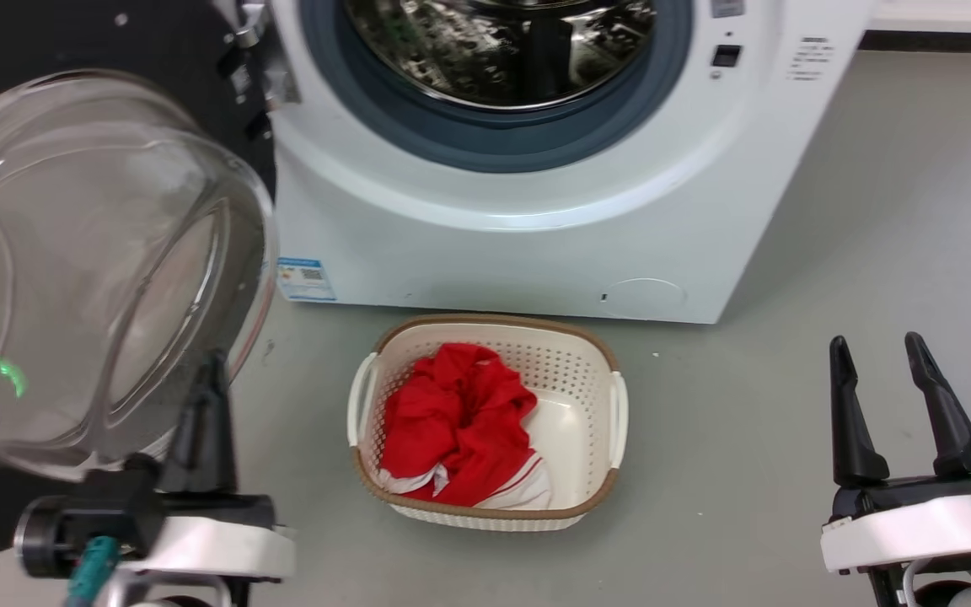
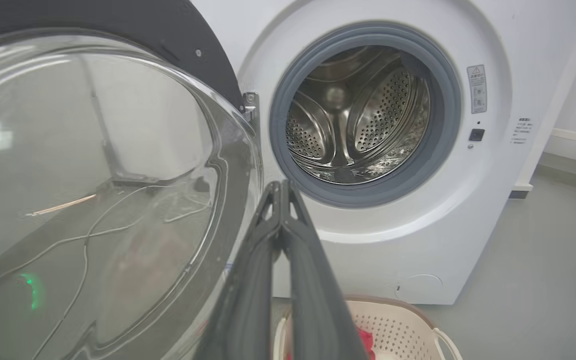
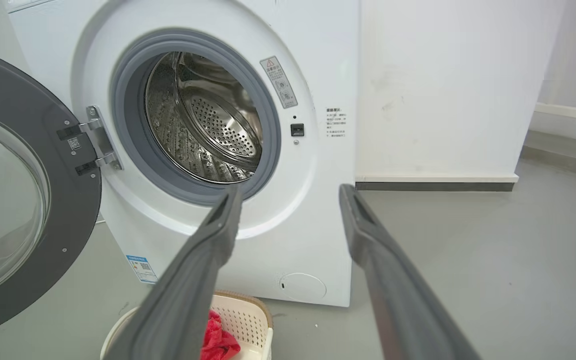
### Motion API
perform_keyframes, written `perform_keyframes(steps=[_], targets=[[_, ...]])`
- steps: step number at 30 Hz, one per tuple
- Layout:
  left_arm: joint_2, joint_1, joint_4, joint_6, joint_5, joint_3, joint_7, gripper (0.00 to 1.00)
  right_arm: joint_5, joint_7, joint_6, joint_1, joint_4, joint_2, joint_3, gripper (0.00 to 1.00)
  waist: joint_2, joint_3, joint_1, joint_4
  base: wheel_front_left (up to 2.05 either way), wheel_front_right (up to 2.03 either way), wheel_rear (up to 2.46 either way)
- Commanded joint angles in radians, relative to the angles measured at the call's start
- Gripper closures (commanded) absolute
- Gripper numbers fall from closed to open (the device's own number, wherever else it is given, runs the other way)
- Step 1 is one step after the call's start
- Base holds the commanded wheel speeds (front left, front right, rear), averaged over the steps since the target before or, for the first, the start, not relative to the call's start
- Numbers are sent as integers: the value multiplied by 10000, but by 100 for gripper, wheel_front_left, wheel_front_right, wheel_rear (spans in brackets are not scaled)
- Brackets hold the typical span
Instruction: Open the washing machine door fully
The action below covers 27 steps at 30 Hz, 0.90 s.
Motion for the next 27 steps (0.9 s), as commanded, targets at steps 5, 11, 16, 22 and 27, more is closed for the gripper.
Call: perform_keyframes(steps=[5, 11, 16, 22, 27], targets=[[-192, -216, 526, -223, -2, -526, -56, 100, 52, -130, -7, -204, 96, 31, 104, 0, 0, -134, 0, -828, 0, 0, 0], [-335, -457, 1150, -153, -40, -822, -303, 100, 121, -201, -7, -88, 259, 33, 246, 0, 0, -204, 0, -1347, 0, 0, 0], [-268, -448, 1214, -75, -29, -759, -393, 100, 159, -255, -7, -26, 346, 34, 299, 0, 0, -279, 0, -1399, 0, 0, 0], [-217, -306, 1255, 59, 56, -757, -408, 100, 202, -273, -7, 14, 401, 34, 314, 0, 0, -353, 0, -1320, 0, 0, 0], [-212, -249, 1232, 201, 87, -755, -481, 0, 184, -264, -7, 6, 425, 34, 355, 0, 0, -378, 0, -1229, 0, 0, 0]])
